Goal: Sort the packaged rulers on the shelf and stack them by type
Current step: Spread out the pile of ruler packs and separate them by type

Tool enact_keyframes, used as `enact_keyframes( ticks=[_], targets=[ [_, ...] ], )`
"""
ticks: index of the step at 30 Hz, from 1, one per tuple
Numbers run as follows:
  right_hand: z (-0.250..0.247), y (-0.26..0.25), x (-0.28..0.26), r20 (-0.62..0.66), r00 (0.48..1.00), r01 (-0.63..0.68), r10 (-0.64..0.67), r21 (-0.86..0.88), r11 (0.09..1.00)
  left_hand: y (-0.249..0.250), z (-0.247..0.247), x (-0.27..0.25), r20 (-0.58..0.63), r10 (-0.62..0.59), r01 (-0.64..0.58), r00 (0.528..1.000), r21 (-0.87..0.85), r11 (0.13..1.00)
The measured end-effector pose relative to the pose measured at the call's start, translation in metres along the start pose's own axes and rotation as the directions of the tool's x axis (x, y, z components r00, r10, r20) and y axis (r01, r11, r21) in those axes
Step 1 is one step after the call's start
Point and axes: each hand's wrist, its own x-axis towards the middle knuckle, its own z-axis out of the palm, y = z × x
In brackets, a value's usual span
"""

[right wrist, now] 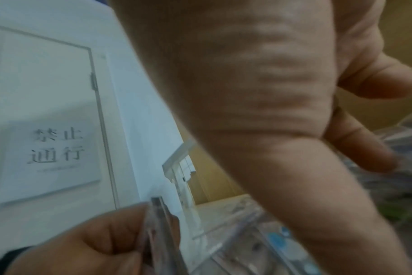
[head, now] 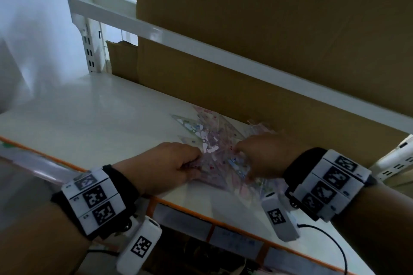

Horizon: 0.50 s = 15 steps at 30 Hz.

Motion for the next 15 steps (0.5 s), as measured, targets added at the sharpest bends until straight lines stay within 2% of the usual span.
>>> enact_keyframes(
  ticks=[2, 4, 7, 10, 12, 15],
  targets=[
    [0.002, 0.002, 0.009, 0.031, 0.999, 0.015, -0.016, 0.019, 1.000, -0.001, 0.001, 0.000, -0.003, 0.006, -0.006, 1.000, 0.007, 1.000],
    [0.003, 0.006, 0.016, 0.039, 0.999, 0.030, -0.035, 0.114, 0.993, -0.002, 0.001, 0.000, -0.001, 0.007, -0.007, 1.000, 0.010, 1.000],
    [0.002, 0.015, 0.021, -0.006, 0.998, 0.064, -0.065, 0.307, 0.949, -0.003, 0.002, 0.000, 0.012, -0.005, 0.005, 1.000, -0.015, 1.000],
    [0.000, 0.024, 0.023, -0.044, 0.996, 0.084, -0.072, 0.419, 0.904, -0.003, 0.001, 0.000, -0.003, 0.002, -0.002, 1.000, -0.026, 1.000],
    [0.000, 0.030, 0.023, -0.101, 0.994, 0.087, -0.037, 0.559, 0.825, -0.002, 0.000, -0.001, -0.005, 0.007, -0.007, 1.000, -0.022, 1.000],
    [-0.003, 0.038, 0.024, -0.200, 0.979, 0.140, 0.042, 0.807, 0.573, -0.001, -0.001, -0.001, 0.010, -0.001, 0.001, 1.000, -0.031, 1.000]
  ],
)
